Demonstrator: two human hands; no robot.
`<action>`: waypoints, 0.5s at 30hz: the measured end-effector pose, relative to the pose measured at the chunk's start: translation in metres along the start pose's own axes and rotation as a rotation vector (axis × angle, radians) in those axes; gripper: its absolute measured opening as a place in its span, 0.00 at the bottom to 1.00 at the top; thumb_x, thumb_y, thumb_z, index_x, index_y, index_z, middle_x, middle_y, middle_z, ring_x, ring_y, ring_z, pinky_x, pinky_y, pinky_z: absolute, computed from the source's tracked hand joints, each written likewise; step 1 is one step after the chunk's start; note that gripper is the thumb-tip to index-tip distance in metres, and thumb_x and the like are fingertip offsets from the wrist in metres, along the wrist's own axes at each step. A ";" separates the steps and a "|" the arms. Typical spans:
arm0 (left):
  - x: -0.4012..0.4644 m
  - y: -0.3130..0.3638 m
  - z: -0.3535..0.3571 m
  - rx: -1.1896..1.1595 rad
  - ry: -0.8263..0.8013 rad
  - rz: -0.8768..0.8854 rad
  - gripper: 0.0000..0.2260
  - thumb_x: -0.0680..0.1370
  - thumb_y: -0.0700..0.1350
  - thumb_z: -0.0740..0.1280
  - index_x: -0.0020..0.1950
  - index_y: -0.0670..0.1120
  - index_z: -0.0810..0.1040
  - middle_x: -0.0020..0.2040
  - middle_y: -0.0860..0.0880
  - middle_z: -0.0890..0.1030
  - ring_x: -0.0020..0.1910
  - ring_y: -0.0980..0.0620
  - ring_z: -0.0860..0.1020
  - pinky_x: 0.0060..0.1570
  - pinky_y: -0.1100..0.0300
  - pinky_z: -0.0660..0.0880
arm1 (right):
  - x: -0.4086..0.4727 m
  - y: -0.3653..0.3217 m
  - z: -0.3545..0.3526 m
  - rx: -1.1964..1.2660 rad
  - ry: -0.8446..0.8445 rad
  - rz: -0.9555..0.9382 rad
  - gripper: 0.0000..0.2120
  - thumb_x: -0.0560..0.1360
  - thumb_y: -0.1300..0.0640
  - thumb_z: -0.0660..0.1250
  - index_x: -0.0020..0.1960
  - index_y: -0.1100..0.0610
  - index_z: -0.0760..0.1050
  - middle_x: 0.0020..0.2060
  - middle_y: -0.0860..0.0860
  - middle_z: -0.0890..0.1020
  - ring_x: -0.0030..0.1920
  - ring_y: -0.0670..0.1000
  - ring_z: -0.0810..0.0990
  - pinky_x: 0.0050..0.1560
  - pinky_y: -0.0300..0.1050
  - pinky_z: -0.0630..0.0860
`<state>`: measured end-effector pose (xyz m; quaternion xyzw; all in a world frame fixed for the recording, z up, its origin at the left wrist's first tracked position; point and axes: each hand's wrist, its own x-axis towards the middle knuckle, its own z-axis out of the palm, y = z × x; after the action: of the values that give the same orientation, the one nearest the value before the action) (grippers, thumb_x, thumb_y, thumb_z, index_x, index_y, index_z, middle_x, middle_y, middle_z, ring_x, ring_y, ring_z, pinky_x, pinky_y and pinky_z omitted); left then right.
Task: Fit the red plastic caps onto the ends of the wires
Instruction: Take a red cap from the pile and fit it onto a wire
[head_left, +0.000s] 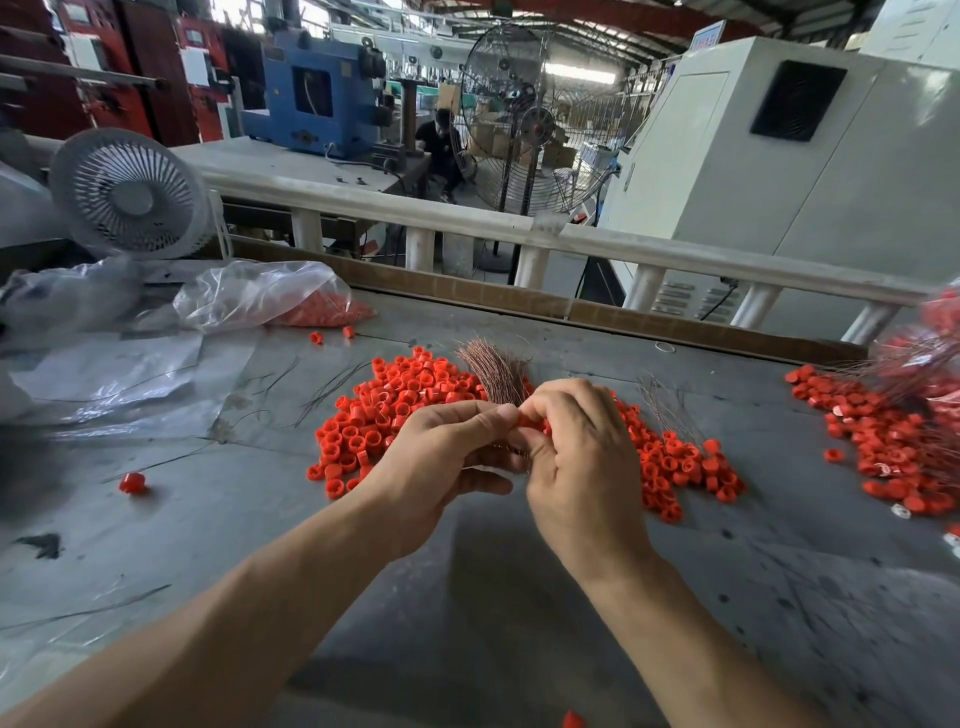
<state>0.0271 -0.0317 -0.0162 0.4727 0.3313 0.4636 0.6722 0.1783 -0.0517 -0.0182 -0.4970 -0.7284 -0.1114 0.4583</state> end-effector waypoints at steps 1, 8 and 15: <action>0.000 0.001 0.000 0.000 0.004 0.002 0.10 0.81 0.44 0.67 0.52 0.38 0.83 0.45 0.42 0.84 0.41 0.49 0.82 0.39 0.58 0.79 | 0.000 0.000 0.000 0.007 0.002 -0.001 0.02 0.75 0.64 0.71 0.46 0.59 0.79 0.47 0.51 0.80 0.50 0.54 0.78 0.52 0.48 0.76; 0.001 0.003 -0.002 0.024 0.073 0.055 0.14 0.76 0.47 0.71 0.50 0.35 0.82 0.42 0.39 0.81 0.41 0.46 0.80 0.38 0.60 0.78 | 0.000 -0.003 -0.001 -0.019 -0.023 -0.020 0.06 0.78 0.59 0.71 0.54 0.57 0.82 0.50 0.51 0.80 0.52 0.54 0.79 0.53 0.50 0.78; 0.001 0.002 0.000 0.155 0.079 0.071 0.21 0.81 0.53 0.65 0.51 0.33 0.82 0.42 0.40 0.84 0.39 0.47 0.82 0.39 0.57 0.79 | -0.002 -0.004 -0.008 0.013 0.103 -0.045 0.05 0.79 0.57 0.72 0.54 0.57 0.83 0.44 0.49 0.85 0.41 0.49 0.84 0.39 0.44 0.79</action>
<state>0.0268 -0.0310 -0.0140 0.5163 0.3752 0.4785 0.6031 0.1792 -0.0600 -0.0143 -0.4712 -0.7155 -0.1424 0.4957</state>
